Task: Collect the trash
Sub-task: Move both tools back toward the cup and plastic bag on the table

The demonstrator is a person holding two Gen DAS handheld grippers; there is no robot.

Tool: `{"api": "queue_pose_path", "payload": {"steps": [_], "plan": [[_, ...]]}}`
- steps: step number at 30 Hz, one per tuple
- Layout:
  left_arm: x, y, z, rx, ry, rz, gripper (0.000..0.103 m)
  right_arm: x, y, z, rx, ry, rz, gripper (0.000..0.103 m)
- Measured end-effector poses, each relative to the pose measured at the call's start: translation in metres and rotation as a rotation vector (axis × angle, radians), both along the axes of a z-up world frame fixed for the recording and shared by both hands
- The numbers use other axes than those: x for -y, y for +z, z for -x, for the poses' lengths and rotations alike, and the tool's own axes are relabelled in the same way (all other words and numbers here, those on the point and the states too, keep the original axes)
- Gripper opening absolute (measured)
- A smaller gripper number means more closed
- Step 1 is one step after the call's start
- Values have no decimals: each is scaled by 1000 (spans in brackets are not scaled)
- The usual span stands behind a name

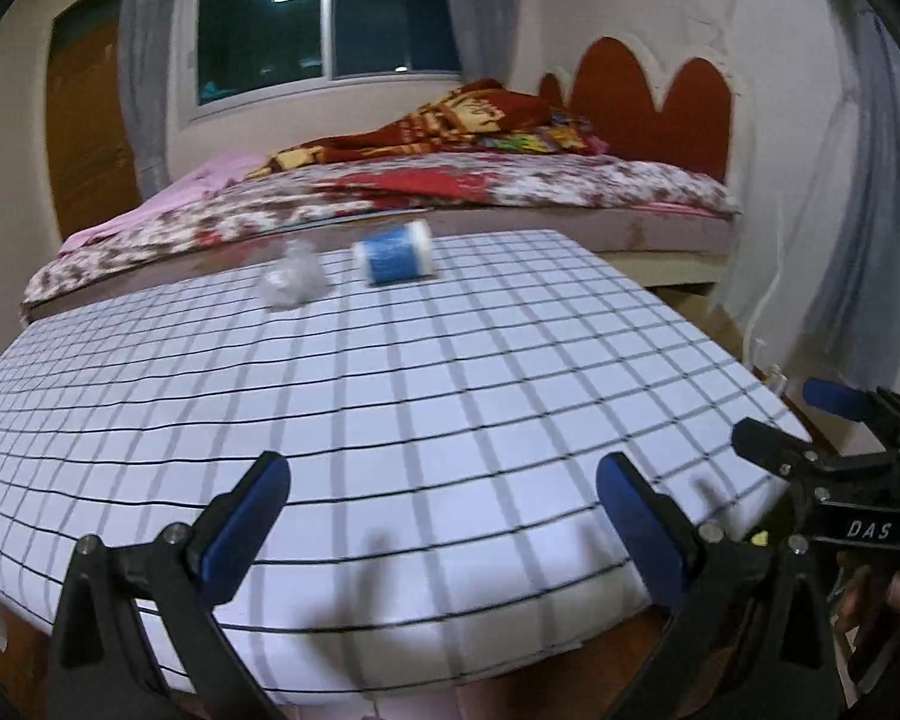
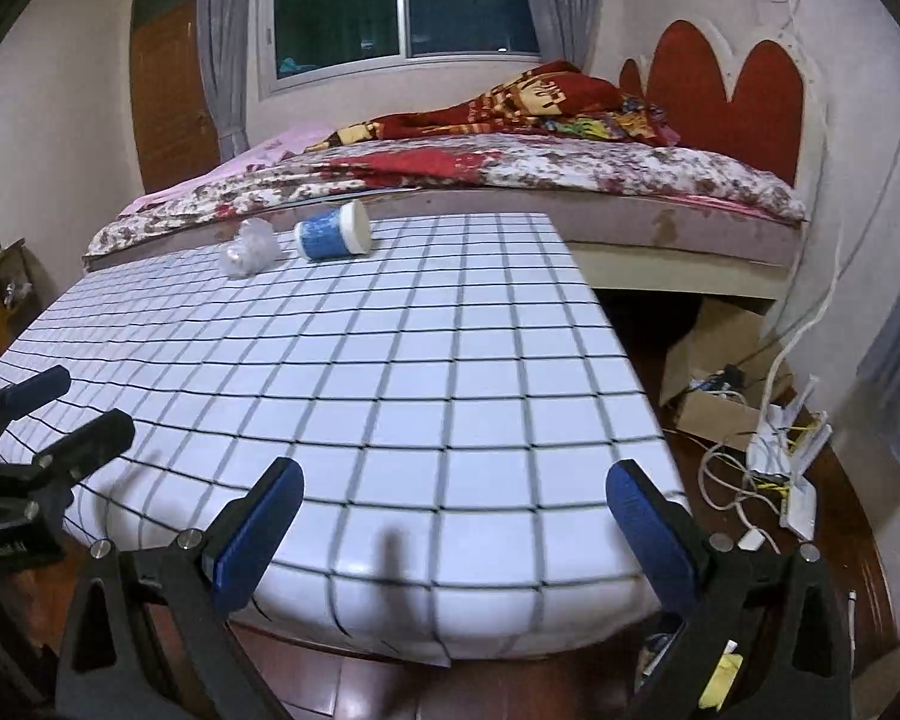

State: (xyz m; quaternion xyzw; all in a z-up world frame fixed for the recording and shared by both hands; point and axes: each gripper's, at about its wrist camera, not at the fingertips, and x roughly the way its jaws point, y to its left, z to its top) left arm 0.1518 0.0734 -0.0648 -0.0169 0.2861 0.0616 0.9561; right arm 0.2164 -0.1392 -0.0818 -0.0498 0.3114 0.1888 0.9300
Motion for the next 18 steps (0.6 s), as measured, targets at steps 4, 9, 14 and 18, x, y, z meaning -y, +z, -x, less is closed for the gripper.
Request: {"api": "queue_pose_path", "payload": {"steps": [4,9,14,18], "plan": [[-28,1,-1,-10,35,-6,102,-25,7,-4,10,39,-1,102],[-55,3,-10,-34,49,-14,102,-58,31,-16,62,101,1,102],[-83,13,-29,-41,66,6,102,-87,40,-46,48,184,35,102],[-111,16,-55,-44,84,41,102,-111,39,-79,8,229,53,102]]}}
